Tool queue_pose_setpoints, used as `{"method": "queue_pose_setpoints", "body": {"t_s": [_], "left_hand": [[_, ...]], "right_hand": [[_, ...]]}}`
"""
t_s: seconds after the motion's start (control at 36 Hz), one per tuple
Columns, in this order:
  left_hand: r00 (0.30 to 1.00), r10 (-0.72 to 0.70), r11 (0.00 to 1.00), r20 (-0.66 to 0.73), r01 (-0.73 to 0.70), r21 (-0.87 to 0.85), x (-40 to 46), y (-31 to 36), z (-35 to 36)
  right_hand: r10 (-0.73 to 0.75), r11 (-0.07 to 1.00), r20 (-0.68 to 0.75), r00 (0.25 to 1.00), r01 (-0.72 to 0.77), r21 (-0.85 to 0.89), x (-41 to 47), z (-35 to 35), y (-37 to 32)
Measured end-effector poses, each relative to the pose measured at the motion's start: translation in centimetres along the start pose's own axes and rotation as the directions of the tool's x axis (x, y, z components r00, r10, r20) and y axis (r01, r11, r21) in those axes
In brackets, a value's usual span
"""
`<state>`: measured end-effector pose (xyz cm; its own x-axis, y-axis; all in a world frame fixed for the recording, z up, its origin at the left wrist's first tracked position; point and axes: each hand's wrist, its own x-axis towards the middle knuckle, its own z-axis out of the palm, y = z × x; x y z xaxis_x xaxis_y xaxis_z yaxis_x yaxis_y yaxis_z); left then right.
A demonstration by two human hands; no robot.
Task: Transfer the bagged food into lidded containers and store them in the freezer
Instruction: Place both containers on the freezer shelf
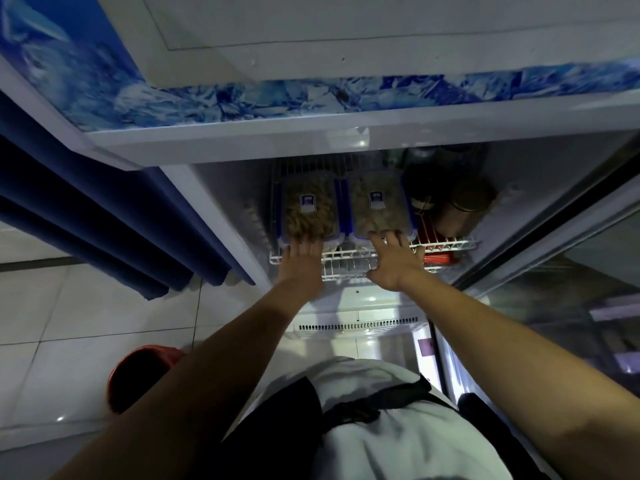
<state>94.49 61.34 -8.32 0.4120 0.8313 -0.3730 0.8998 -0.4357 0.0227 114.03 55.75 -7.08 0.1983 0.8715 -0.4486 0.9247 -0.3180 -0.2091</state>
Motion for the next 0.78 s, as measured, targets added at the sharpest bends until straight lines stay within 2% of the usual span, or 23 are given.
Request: {"method": "queue_pose_setpoints", "body": {"t_s": [0.17, 0.33, 0.47, 0.58, 0.69, 0.78], "left_hand": [[0.999, -0.04, 0.993, -0.008, 0.039, -0.11, -0.1, 0.4, -0.5], [1.0, -0.03, 0.992, 0.008, 0.031, -0.121, -0.6, 0.3, -0.4], [0.999, -0.02, 0.996, 0.029, 0.023, -0.087, -0.5, 0.2, -0.3], [0.999, 0.004, 1.0, 0.052, -0.005, 0.01, -0.9, -0.3, -0.1], [0.996, 0.088, 0.994, 0.0, -0.088, 0.07, -1.9, -0.1, 0.8], [0.98, 0.196, 0.978, -0.019, -0.194, 0.079, -3.3, 0.0, 1.7]], "right_hand": [[-0.009, 1.0, 0.011, 1.0, 0.009, 0.008, 0.1, -0.1, 0.2], [-0.018, 1.0, -0.004, 1.0, 0.018, 0.009, 0.0, 0.7, 0.2], [-0.04, 0.998, -0.012, 0.999, 0.039, -0.044, 0.0, 1.5, 0.3], [-0.05, 0.993, 0.008, 0.999, 0.051, -0.109, -0.7, 2.3, 0.7], [-0.059, 0.994, -0.051, 0.997, 0.054, -0.094, -2.6, 4.0, 1.5], [-0.008, 0.999, -0.108, 0.994, 0.004, -0.036, -4.8, 5.7, 1.7]]}}
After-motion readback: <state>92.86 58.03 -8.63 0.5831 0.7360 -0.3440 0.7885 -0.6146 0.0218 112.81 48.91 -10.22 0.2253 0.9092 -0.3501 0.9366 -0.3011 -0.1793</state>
